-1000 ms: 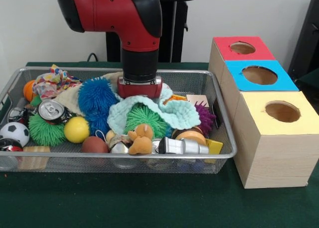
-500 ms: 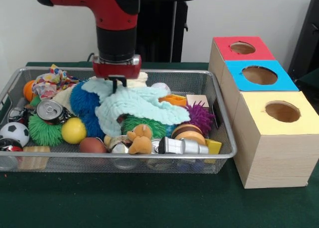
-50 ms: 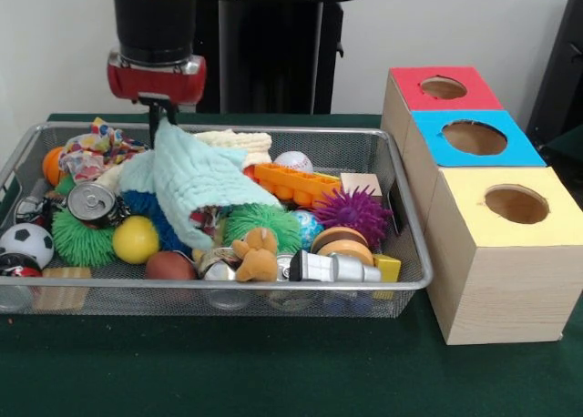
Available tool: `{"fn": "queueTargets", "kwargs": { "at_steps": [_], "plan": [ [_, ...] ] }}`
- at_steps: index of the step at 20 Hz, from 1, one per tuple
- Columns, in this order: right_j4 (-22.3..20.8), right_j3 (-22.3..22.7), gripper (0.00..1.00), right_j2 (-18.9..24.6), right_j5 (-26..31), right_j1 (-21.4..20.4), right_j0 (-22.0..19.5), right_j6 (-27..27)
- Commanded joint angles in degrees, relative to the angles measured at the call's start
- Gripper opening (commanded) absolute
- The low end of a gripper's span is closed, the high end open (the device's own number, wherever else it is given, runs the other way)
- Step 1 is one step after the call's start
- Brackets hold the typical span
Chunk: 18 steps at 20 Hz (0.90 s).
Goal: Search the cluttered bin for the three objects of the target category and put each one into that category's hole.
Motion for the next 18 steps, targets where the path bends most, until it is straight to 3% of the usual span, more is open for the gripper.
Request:
{"fn": "queueTargets", "kwargs": {
  "at_steps": [1, 5, 10, 18],
  "plan": [
    [-2.12, -0.81, 0.0, 5.29, 8.14, -5.51, -2.01, -13.69],
    [-2.65, -3.06, 0.0, 5.91, 10.16, -5.97, -3.13, -15.65],
    [-4.49, -3.71, 0.0, 5.44, 6.31, -3.71, -3.48, -12.44],
    [-5.3, -4.13, 0.0, 4.37, 6.67, -4.97, -3.46, -12.45]
  ]
}}
